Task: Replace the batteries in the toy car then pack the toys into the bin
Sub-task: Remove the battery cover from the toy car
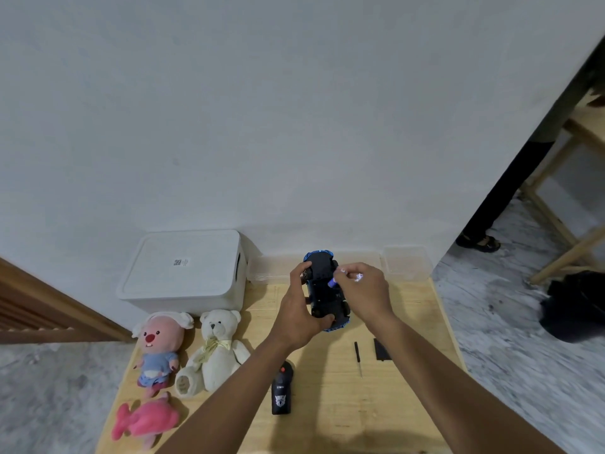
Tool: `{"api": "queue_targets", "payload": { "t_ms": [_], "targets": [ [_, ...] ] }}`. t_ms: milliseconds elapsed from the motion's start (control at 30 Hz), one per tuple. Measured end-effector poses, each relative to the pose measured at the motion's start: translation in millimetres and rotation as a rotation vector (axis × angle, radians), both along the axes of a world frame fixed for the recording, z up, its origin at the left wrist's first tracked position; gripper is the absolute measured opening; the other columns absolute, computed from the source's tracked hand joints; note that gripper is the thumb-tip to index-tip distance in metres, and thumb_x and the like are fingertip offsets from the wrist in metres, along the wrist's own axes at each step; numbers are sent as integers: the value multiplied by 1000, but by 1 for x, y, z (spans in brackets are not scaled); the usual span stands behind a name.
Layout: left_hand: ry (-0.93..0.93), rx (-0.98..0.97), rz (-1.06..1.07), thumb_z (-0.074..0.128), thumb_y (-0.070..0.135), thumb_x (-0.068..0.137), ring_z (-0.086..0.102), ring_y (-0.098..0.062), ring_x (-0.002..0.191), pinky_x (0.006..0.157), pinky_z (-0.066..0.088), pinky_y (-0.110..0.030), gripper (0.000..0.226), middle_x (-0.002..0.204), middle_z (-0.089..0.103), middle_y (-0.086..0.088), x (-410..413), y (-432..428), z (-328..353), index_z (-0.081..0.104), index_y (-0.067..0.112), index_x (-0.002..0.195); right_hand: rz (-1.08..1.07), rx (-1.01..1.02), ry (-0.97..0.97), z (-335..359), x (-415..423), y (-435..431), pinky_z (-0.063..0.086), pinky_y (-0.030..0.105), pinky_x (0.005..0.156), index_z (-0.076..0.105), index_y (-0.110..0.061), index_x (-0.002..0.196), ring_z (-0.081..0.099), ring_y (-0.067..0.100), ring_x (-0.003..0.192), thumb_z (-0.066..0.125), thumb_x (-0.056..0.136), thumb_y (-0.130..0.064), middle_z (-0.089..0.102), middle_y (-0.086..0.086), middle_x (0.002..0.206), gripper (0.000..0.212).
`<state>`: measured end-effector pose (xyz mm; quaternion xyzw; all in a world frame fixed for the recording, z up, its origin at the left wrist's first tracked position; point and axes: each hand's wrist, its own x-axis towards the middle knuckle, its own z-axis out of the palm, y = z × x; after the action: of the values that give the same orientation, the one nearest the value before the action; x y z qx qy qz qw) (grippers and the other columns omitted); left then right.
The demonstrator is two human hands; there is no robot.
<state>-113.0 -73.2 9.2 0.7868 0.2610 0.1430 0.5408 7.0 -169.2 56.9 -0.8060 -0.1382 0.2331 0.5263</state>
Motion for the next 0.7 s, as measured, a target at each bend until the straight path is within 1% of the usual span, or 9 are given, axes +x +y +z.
{"api": "queue_targets", "payload": {
  "t_ms": [67,133,200,267,400,467,533,633,700],
  "targets": [
    [6,-18,-8,86,6,70,59,-13,121,88,53,-15,107,135,48,11,-3,3,-1,20,43,146,-4,28,25,4,11,-5,52,24,74,74,-28,84,65,0,79,67,90,-25,72,-16,79,10],
    [20,-45,-23,87,8,71,57,-17,126,94,55,-21,108,133,49,18,-4,6,-1,20,44,147,2,39,84,8,19,-9,49,25,63,73,-29,90,59,7,71,58,97,-25,67,-16,86,17],
    [35,-69,-39,87,9,72,56,-19,127,95,55,-26,108,133,47,24,-5,9,-1,19,43,148,-19,47,180,7,25,-11,39,26,50,73,-25,102,46,13,60,49,101,-22,60,-3,88,24],
    [40,-81,-52,88,10,73,54,-18,129,95,54,-25,108,133,47,24,-4,10,0,18,42,149,-17,40,236,6,29,-13,36,28,48,73,-21,104,41,15,59,46,101,-21,53,3,87,26],
    [64,-114,-75,88,11,72,61,-19,121,92,57,-27,109,135,50,14,-3,12,0,18,44,149,60,55,260,2,28,-18,41,24,44,73,-18,108,51,14,57,44,101,-12,51,3,77,31],
    [77,-127,-87,88,13,71,65,-17,114,91,59,-30,110,138,50,8,-2,13,-1,18,46,149,80,69,285,0,28,-19,44,24,47,72,-22,112,56,13,58,43,101,-7,57,5,86,35],
    [85,-149,-96,88,12,71,68,-17,110,89,59,-29,109,139,51,7,-1,14,-2,20,45,149,96,62,300,-2,29,-20,42,24,47,72,-24,112,52,12,55,43,99,-4,59,5,92,38],
    [105,-188,-109,88,9,71,68,-22,111,88,60,-31,107,138,52,4,0,18,-6,22,44,147,146,-24,173,-7,30,-22,37,20,44,73,-24,104,44,12,47,43,99,-8,60,3,84,35],
    [122,-203,-128,88,8,72,66,-24,116,89,60,-32,104,138,53,4,0,21,-10,23,44,146,239,-115,-45,-16,30,-24,43,21,55,74,-28,97,59,14,61,53,99,-20,68,-6,85,23]
  ]
}}
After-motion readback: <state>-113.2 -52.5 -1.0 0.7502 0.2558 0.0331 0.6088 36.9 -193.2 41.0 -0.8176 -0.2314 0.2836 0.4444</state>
